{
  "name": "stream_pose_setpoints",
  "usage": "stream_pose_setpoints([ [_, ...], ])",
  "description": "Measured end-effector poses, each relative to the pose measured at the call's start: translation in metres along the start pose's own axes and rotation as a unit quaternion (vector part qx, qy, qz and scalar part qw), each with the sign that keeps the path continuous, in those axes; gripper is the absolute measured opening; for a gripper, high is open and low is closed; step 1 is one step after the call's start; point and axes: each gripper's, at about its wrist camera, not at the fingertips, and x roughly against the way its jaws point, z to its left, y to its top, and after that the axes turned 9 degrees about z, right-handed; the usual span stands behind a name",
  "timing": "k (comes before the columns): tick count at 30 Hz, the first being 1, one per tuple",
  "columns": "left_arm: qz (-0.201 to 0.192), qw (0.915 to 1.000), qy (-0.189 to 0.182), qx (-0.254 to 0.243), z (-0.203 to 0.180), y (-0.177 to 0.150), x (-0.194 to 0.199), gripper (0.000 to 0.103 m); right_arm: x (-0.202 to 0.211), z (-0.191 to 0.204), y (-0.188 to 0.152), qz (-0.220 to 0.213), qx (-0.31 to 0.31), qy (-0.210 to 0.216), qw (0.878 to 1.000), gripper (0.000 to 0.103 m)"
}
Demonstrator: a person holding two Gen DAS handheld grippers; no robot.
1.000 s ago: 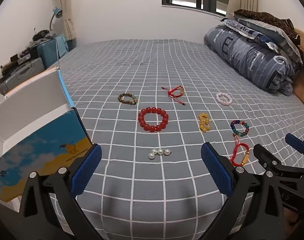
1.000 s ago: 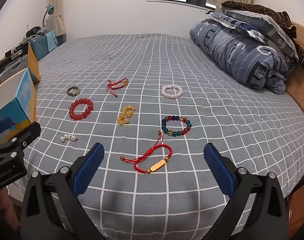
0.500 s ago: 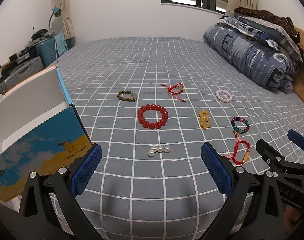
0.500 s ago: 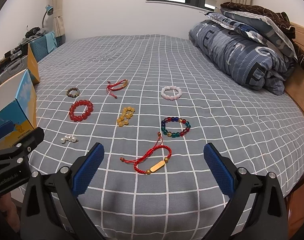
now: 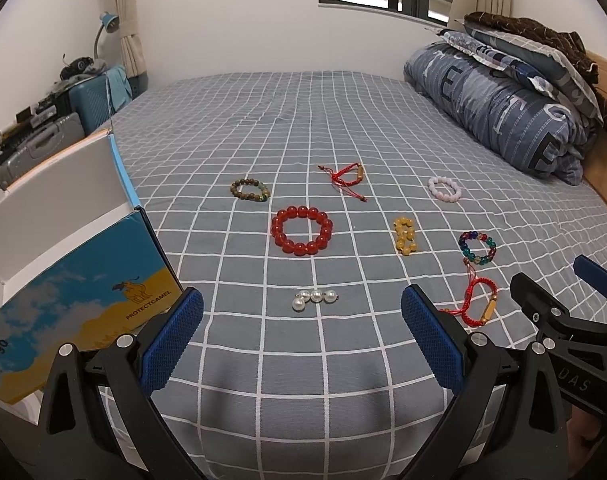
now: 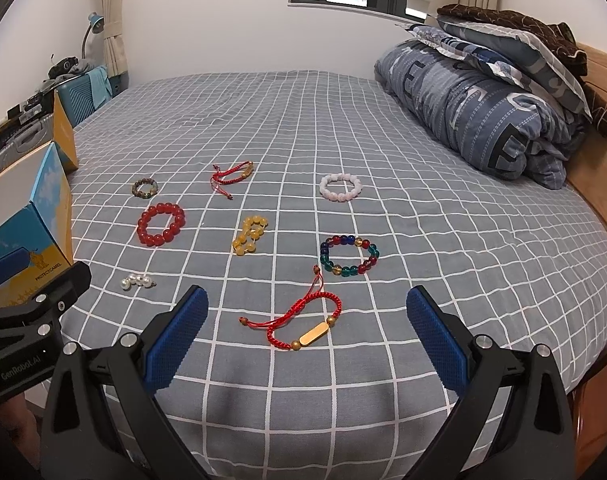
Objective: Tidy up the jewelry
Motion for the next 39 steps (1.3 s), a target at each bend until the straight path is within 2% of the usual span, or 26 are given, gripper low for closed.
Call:
stream_pose_setpoints([
  [39, 0.003, 0.9999, 0.011, -0.004, 0.0037, -0.0003, 0.0004, 0.097, 0.0016, -0.0022, 0.0002, -0.004, -0.004, -0.004, 1.000, 0.096],
])
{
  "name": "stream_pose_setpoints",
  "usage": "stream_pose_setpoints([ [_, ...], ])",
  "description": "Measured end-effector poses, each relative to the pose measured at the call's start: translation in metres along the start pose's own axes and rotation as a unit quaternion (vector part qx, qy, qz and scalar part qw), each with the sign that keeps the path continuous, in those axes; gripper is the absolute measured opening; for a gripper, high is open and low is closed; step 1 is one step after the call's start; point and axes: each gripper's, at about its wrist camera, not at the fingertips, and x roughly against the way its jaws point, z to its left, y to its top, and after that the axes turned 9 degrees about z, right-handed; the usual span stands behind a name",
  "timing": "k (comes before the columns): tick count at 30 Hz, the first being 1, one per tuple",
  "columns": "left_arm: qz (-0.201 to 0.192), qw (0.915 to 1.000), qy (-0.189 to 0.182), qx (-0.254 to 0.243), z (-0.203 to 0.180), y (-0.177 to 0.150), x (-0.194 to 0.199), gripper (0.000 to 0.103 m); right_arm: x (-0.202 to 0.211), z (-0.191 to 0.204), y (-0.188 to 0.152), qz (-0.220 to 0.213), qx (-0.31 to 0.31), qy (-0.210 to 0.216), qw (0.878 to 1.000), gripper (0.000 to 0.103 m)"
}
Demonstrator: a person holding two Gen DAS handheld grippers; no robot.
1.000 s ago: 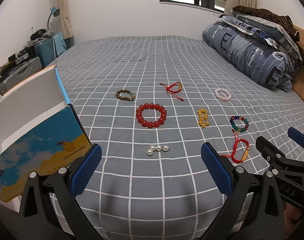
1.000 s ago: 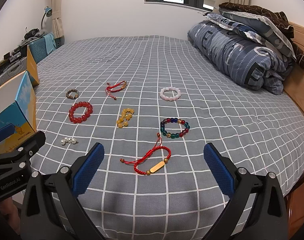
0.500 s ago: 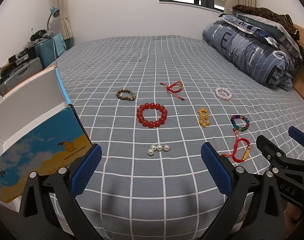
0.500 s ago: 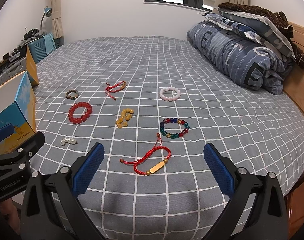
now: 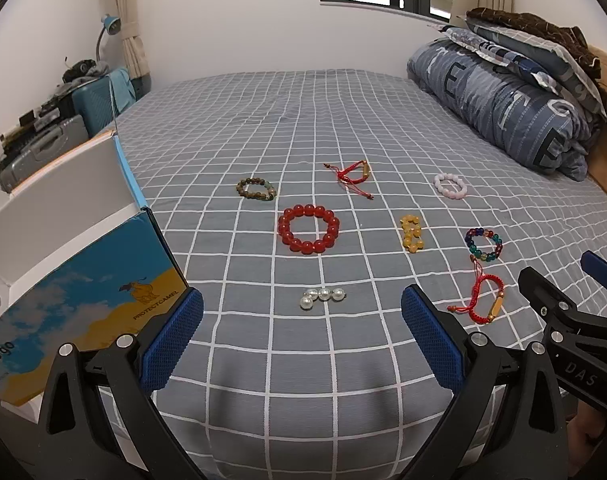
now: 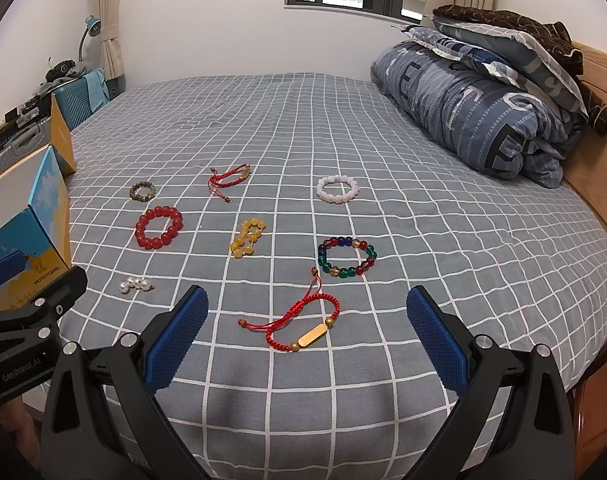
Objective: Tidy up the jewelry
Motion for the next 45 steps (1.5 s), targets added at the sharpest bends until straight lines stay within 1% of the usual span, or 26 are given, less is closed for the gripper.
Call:
stream_pose_setpoints([
  [12, 0.000, 1.0000, 0.001, -0.001, 0.000, 0.000, 0.000, 0.097, 0.001, 0.000, 0.000, 0.000, 0.000, 0.000, 1.000, 0.096],
  [16, -0.002, 1.0000, 0.000, 0.000, 0.002, 0.002, 0.000, 0.097, 0.001, 0.001, 0.002, 0.000, 0.003, 0.007, 1.000, 0.096],
  [21, -0.003, 1.0000, 0.005, 0.007, 0.007, 0.009, 0.004, 0.097, 0.008, 0.001, 0.013, -0.003, 0.005, 0.007, 1.000, 0.096],
  [27, 0.002, 0.9999, -0.006, 0.010, 0.010, 0.032, 0.003, 0.097, 0.009, -0.002, 0.039, -0.004, 0.005, 0.001, 1.000, 0.096],
  [29, 0.009, 0.9998, -0.012, 0.012, 0.010, 0.042, -0.004, 0.097, 0.004, -0.002, 0.047, 0.002, 0.007, 0.000, 1.000, 0.096],
  [34, 0.032, 0.9994, -0.008, 0.011, 0.009, 0.072, -0.035, 0.097, -0.026, -0.006, 0.073, 0.025, 0.009, -0.013, 1.000, 0.095],
  [37, 0.049, 0.9987, -0.009, 0.007, 0.009, 0.086, -0.061, 0.097, -0.054, -0.010, 0.086, 0.048, 0.009, -0.018, 0.999, 0.096],
  [39, 0.066, 0.9977, -0.014, 0.009, 0.009, 0.095, -0.082, 0.097, -0.073, -0.012, 0.093, 0.065, 0.012, -0.023, 0.998, 0.096],
  [42, 0.092, 0.9955, -0.022, 0.000, 0.007, 0.106, -0.113, 0.097, -0.108, -0.016, 0.104, 0.095, 0.017, -0.032, 0.995, 0.095],
  [45, 0.105, 0.9943, -0.020, -0.007, 0.004, 0.110, -0.137, 0.097, -0.131, -0.024, 0.104, 0.115, 0.009, -0.030, 0.993, 0.096],
])
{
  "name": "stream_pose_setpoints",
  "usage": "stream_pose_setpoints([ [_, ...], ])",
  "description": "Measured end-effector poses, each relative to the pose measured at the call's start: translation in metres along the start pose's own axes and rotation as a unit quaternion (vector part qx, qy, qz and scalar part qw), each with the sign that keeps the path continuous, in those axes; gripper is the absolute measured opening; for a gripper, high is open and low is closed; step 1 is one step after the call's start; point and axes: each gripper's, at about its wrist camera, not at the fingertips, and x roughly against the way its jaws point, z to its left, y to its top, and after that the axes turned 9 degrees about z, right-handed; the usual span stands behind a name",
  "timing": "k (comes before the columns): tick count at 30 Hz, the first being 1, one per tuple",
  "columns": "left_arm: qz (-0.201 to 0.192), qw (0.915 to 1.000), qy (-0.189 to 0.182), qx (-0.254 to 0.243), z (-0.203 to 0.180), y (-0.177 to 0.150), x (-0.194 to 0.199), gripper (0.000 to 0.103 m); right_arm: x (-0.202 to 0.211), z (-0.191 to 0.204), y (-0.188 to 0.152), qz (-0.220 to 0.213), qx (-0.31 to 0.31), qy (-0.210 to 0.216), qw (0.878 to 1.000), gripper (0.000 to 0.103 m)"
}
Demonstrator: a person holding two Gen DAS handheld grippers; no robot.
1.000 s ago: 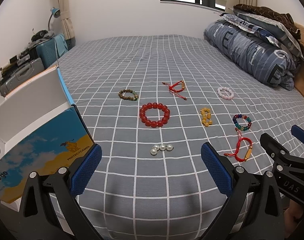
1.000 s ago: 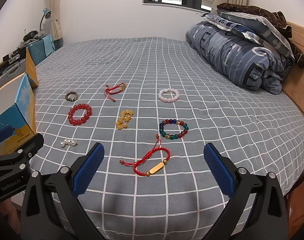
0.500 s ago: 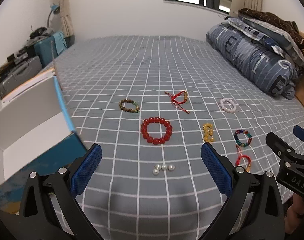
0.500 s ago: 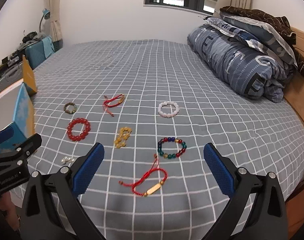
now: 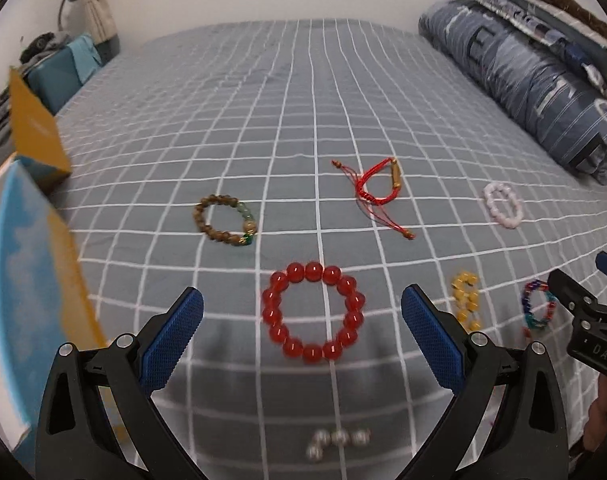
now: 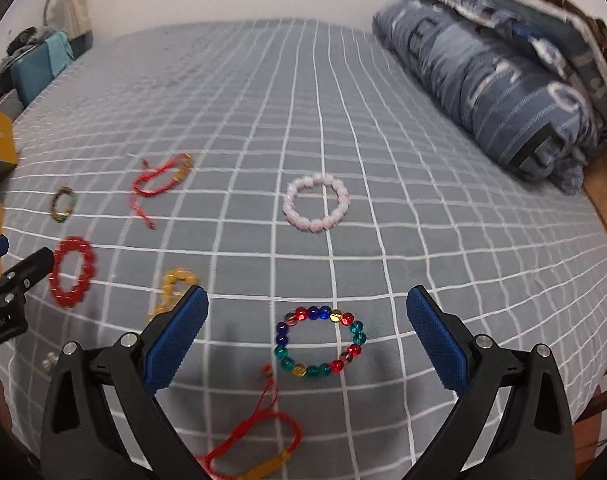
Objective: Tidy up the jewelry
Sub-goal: 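Grasp the red bead bracelet with left tool while right tool grasps multicolour bracelet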
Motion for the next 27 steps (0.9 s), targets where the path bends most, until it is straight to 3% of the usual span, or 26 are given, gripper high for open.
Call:
stream_pose_setpoints([
  [9, 0.033, 0.9994, -0.004, -0.008, -0.010, 0.007, -0.044, 0.097, -0.040, -0.007, -0.001, 0.070, -0.010, 0.020, 0.997, 0.095],
  [19, 0.046, 0.9987, 0.006, -0.020, -0.017, 0.002, -0.059, 0.097, -0.060, -0.009, -0.010, 0.114, -0.015, 0.040, 0.993, 0.081],
  [22, 0.046, 0.9987, 0.008, -0.022, -0.023, 0.003, -0.061, 0.083, -0.060, -0.009, -0.011, 0.117, -0.017, 0.045, 0.992, 0.072],
  [24, 0.044, 0.9987, 0.010, -0.022, -0.020, 0.000, -0.056, 0.065, -0.059, -0.010, -0.011, 0.116, -0.017, 0.046, 0.992, 0.064],
  [27, 0.045, 0.9986, 0.010, -0.027, -0.016, -0.003, -0.053, 0.046, -0.057, -0.008, -0.012, 0.112, -0.008, 0.046, 0.993, 0.049],
])
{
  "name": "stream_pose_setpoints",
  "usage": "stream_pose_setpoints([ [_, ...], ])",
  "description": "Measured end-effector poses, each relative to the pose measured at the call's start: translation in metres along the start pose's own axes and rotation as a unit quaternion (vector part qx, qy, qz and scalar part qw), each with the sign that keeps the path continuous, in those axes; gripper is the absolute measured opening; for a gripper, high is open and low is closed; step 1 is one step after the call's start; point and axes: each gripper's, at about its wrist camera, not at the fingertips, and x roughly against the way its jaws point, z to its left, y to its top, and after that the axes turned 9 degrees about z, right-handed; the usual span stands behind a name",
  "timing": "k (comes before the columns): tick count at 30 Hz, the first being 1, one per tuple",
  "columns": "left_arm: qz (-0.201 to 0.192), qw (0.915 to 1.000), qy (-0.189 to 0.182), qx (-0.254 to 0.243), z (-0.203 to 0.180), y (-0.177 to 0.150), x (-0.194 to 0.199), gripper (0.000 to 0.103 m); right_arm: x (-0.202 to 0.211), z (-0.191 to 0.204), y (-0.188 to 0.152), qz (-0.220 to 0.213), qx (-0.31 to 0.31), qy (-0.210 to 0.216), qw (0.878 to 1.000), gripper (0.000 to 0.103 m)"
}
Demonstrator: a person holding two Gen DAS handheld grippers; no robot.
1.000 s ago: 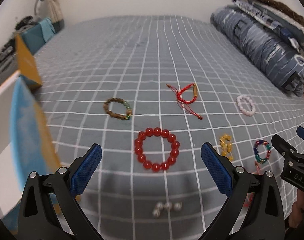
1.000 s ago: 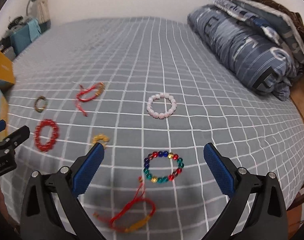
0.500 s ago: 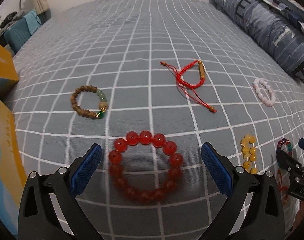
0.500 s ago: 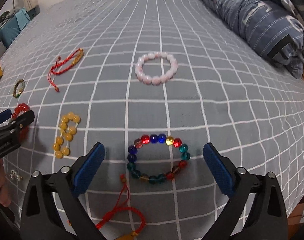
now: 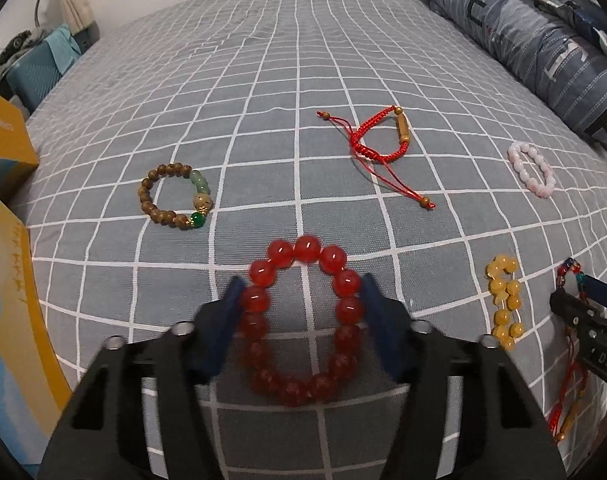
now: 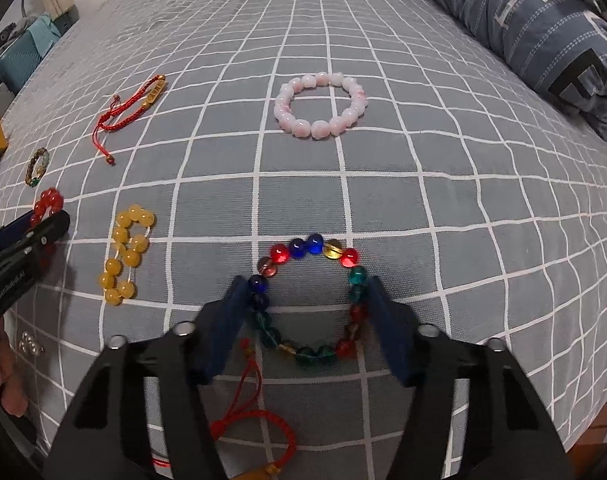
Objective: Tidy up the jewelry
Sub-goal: 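Grasp the red bead bracelet with left tool while right tool grasps multicolour bracelet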
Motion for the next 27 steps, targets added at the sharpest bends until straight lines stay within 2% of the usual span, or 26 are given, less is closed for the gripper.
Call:
stream_pose_setpoints([
  [4, 0.001, 1.0000, -0.003, -0.006, 0.002, -0.003, 0.003, 0.028, -0.001, 0.007, 0.001, -0.001, 0.005, 0.004, 1.000, 0.032],
  [7, -0.002, 1.0000, -0.002, -0.007, 0.002, -0.007, 0.005, 0.025, -0.001, 0.007, 0.000, -0.001, 0.006, 0.009, 1.000, 0.018],
  [8, -0.003, 1.0000, -0.003, -0.007, 0.002, -0.007, 0.006, 0.023, -0.001, 0.007, 0.000, -0.002, 0.006, 0.009, 1.000, 0.017],
  [9, -0.003, 1.0000, -0.002, -0.009, 0.001, -0.008, 0.007, 0.013, -0.001, 0.007, 0.000, -0.003, 0.006, 0.010, 1.000, 0.017],
  [27, -0.038, 0.9992, -0.014, 0.004, 0.008, -0.006, 0.034, 0.013, 0.024, -0.001, -0.004, -0.045, -0.008, 0.024, 0.999, 0.017],
])
